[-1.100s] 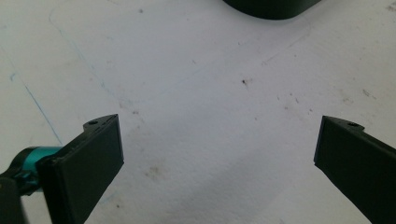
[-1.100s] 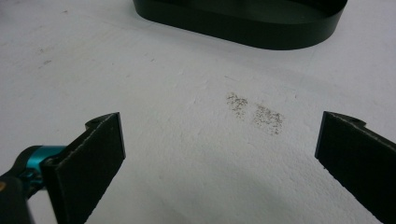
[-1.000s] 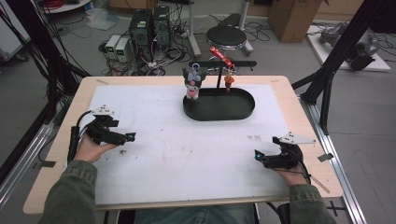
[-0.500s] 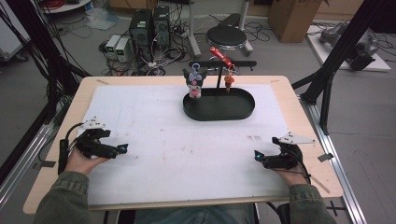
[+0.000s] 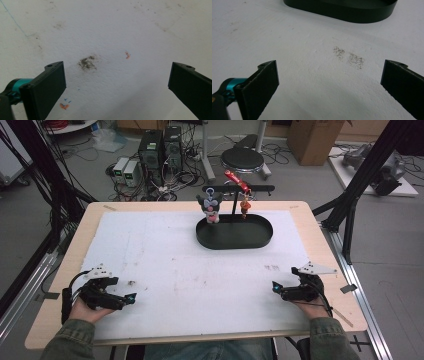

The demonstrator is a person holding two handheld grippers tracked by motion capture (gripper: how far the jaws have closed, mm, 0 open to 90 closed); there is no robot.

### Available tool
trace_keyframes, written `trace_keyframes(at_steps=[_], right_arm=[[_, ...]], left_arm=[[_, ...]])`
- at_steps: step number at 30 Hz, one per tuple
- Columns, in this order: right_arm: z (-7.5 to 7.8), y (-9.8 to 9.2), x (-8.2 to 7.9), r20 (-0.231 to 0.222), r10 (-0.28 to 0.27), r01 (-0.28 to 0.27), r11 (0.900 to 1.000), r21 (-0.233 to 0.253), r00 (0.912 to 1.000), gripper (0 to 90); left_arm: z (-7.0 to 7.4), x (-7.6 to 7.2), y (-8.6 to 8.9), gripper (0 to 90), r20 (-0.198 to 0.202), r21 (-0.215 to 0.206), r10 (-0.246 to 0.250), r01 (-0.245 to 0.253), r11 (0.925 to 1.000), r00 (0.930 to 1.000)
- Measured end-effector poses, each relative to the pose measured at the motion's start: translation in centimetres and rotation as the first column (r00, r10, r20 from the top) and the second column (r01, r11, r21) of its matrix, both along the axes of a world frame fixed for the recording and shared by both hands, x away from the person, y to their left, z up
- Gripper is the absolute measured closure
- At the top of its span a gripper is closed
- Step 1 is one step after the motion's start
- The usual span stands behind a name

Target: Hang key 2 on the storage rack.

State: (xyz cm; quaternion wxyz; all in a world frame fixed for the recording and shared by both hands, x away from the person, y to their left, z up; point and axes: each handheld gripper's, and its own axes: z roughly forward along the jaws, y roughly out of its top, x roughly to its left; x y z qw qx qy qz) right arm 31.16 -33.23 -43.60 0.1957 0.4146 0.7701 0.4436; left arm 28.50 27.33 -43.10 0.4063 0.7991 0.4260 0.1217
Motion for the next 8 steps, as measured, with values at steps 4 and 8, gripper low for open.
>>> trace_keyframes(at_steps=[4, 8], right_arm=[[-0.09, 0.00, 0.05, -0.003, 0.007, -0.007, 1.000, -0.004, 1.0000, 0.8], [-0.22, -0.03, 0.16, -0.008, 0.013, -0.013, 1.000, -0.007, 0.9999, 0.8]], left_arm=[[-0.13, 0.09, -0.02, 1.7, -0.005, 0.016, -0.007, 0.007, 0.9999, 1.0000], [-0.08, -0.08, -0.09, 1.8, 0.008, 0.017, -0.012, 0.012, 0.9998, 0.9999]])
